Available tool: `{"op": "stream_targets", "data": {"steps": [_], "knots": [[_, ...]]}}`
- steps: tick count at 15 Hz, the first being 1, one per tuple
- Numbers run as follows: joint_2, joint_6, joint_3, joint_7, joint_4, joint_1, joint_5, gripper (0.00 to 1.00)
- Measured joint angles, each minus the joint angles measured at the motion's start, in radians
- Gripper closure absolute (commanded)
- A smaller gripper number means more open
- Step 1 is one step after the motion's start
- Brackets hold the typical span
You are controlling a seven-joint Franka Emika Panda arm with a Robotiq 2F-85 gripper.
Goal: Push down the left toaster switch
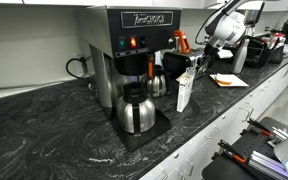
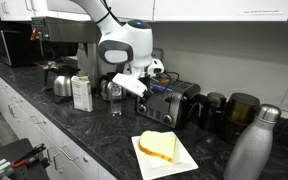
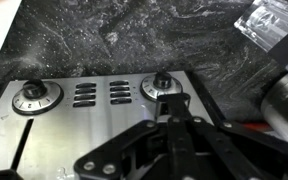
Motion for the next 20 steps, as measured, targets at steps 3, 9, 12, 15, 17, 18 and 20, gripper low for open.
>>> {"op": "stream_targets", "data": {"steps": [3,9,12,15,17,18,20], "knots": [[0.001,-0.004,0.000,-0.022,0.000,-0.004,0.031,1.00],[0.011,-0.011,-0.001,-0.059,0.003,-0.005,0.083,1.00],[0.027,-0.013,-0.002,-0.070,0.009,-0.008,0.107,1.00],[0.030,-0.028,-0.002,-0.071,0.015,-0.014,0.120,1.00],[0.033,-0.039,-0.002,-0.071,0.019,-0.018,0.124,1.00],[0.034,-0.044,-0.002,-0.071,0.022,-0.019,0.125,1.00],[0.037,-0.055,-0.002,-0.071,0.027,-0.024,0.129,1.00]]}}
